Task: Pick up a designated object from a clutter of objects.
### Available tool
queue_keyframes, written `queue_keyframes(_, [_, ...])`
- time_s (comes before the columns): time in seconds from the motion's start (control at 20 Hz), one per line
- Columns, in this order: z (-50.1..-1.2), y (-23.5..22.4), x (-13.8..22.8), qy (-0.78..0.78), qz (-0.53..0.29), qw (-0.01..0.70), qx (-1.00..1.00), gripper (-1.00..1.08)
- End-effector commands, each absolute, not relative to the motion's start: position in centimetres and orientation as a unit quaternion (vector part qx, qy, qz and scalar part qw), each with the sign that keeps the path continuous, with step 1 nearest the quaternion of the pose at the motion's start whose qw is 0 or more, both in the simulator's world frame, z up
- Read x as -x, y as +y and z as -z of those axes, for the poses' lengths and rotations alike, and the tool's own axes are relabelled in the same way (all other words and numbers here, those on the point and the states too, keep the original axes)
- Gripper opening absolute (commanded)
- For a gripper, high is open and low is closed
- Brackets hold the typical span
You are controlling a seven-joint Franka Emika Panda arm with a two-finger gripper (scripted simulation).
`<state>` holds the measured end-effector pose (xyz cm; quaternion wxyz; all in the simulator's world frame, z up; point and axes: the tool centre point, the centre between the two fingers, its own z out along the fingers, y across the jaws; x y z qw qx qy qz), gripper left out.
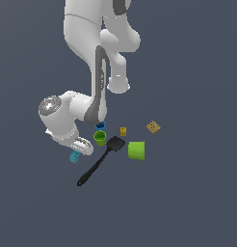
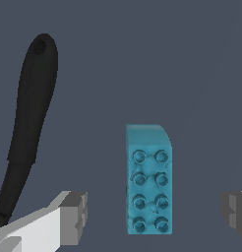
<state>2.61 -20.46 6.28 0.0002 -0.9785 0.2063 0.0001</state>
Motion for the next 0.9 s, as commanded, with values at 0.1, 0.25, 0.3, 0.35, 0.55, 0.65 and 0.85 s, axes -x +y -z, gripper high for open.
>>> queue_keyframes(0.1, [-4.1, -20.5, -2.5, 0.207, 0.0, 0.0, 0.978, 1.0])
queue_keyframes(0.25, [-2.9, -20.5, -2.5, 0.207, 0.0, 0.0, 0.978, 1.0])
queue_keyframes(0.3, [-2.6, -20.5, -2.5, 0.207, 0.0, 0.0, 0.978, 1.0])
queue_keyframes(0.35, [-2.4, -20.5, -2.5, 0.207, 0.0, 0.0, 0.978, 1.0])
queue_keyframes(0.55, [-2.2, -20.5, -2.6, 0.207, 0.0, 0.0, 0.978, -1.0])
queue_keyframes(0.65, [-2.2, -20.5, -2.6, 0.207, 0.0, 0.0, 0.978, -1.0])
queue_keyframes(0.85, [-2.2, -20.5, -2.6, 0.207, 0.0, 0.0, 0.978, -1.0])
